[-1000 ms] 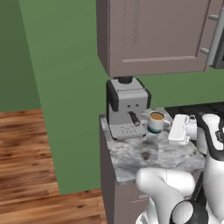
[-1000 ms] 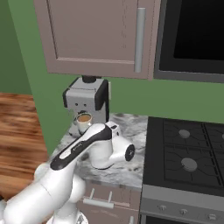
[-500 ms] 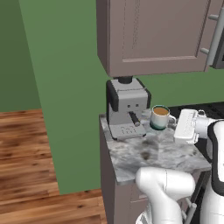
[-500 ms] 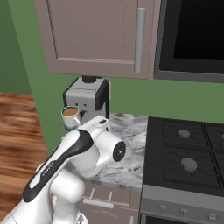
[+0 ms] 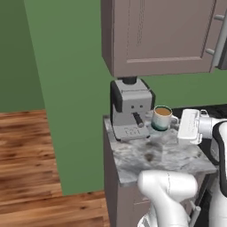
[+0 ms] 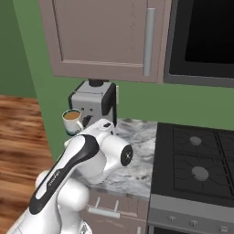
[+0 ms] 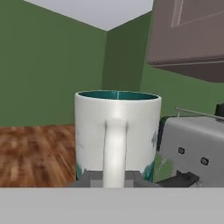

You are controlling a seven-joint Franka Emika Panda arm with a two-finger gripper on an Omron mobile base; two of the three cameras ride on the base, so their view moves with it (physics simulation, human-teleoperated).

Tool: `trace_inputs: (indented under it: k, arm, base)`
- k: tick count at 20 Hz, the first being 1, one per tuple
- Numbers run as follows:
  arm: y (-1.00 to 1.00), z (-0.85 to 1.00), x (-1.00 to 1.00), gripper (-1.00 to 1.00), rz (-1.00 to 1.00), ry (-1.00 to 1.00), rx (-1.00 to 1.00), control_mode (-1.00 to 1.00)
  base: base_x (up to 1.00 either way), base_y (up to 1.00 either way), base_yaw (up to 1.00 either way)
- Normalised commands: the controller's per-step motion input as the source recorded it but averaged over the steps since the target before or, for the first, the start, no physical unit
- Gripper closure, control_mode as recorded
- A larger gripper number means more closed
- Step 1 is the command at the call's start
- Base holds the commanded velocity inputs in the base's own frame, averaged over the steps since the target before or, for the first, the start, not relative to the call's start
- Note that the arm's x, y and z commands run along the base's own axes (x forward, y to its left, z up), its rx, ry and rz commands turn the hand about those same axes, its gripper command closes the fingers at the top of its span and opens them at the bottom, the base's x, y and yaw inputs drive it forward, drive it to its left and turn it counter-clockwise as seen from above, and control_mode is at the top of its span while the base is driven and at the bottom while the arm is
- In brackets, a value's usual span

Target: Pick up the brewed coffee from the coffee machine and place it next to the breakfast plate on the dining counter.

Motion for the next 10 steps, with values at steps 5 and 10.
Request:
trace_inputs:
  k: [5, 10]
  arm:
    - [0.00, 0.00, 0.00, 1.00, 0.00, 0.00, 0.00, 1.00]
    - [0.00, 0.00, 0.00, 1.00, 0.00, 0.00, 0.00, 1.00]
  base:
    - [-0.60, 0.81, 0.56]
    - [-0.43, 1.00, 0.73]
